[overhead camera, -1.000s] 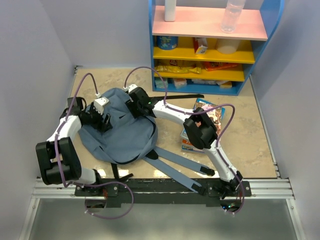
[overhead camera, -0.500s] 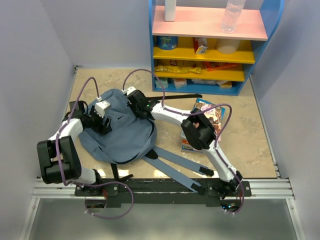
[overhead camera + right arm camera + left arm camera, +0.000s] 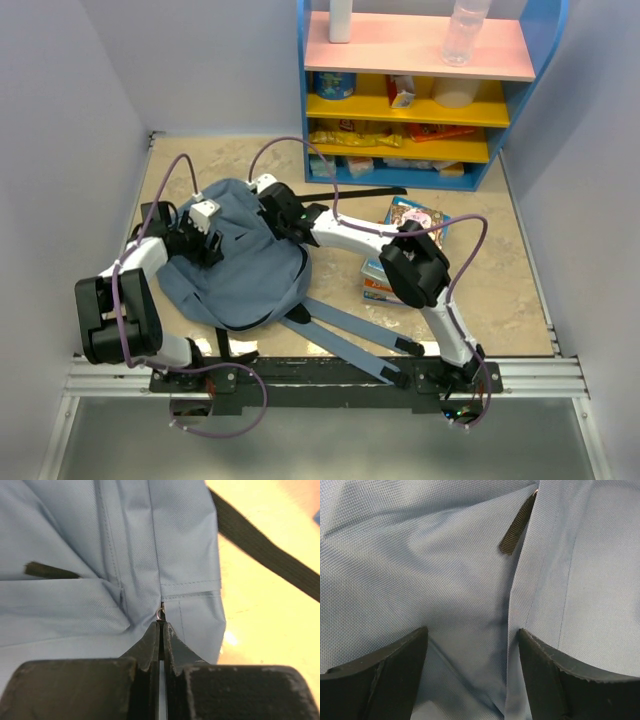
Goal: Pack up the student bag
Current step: Unzip the student bag at the center of the board.
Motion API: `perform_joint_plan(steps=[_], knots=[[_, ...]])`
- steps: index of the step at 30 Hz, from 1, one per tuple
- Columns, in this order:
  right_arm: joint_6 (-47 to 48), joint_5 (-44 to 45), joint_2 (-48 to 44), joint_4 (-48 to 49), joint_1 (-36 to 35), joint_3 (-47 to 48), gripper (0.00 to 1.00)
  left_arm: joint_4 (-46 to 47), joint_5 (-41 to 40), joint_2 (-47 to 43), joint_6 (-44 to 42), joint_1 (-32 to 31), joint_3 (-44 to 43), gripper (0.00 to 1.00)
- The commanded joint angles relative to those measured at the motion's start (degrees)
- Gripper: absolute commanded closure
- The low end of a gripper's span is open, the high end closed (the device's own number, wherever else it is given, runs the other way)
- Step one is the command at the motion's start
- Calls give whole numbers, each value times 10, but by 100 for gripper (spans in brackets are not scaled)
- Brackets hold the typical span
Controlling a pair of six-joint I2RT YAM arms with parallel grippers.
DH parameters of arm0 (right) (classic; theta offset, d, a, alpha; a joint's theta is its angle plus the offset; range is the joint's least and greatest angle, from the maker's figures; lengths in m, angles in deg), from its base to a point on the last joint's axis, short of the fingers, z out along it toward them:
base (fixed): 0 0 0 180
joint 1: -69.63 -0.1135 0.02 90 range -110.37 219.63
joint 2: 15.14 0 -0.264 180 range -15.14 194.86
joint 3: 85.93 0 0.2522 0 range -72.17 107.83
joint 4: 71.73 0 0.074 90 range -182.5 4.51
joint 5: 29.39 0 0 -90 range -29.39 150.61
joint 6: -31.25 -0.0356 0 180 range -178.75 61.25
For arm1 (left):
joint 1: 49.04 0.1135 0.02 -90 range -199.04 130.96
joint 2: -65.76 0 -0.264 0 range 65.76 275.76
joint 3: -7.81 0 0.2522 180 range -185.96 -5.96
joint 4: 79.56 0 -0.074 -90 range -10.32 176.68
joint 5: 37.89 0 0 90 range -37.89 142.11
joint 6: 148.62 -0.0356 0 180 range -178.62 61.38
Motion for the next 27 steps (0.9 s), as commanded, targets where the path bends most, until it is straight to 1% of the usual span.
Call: perform_joint_plan(steps=[1,6,8,9,11,13,14,15,16,18,19,22,25,27], knots=[[-20,-15,-67,29,-1,-19,100,34,-12,-1,21,-14,-2,23],[-38,-25,-99,43,0,-50,100,0,0,-14,52,-43,-54,20],[-46,-28,-111,45,-1,-65,100,-19,21,-26,65,-51,-72,19],[-49,-27,-114,46,-1,-71,100,-24,29,-30,82,-57,-89,15],[-58,-29,-130,48,-1,-96,100,-26,48,-40,104,-65,-102,14],[-63,-31,-140,59,-1,-114,100,-14,46,-39,130,-89,-113,13],[-69,-31,-147,61,-1,-128,100,10,34,-30,137,-102,-115,13],[-70,-31,-150,65,0,-134,100,24,18,-21,151,-131,-119,13],[-72,-31,-151,67,-1,-142,100,34,-9,4,154,-151,-123,14],[-75,-31,-154,66,-1,-145,100,65,-27,35,174,-181,-142,15],[-77,-30,-155,66,-1,-149,100,82,-36,68,180,-187,-150,15],[-78,-27,-158,68,-1,-155,100,106,-65,125,190,-207,-172,17],[-80,-25,-165,69,-1,-160,100,143,-87,163,191,-218,-181,18],[-81,-22,-172,69,-1,-164,100,152,-100,186,192,-222,-188,19]])
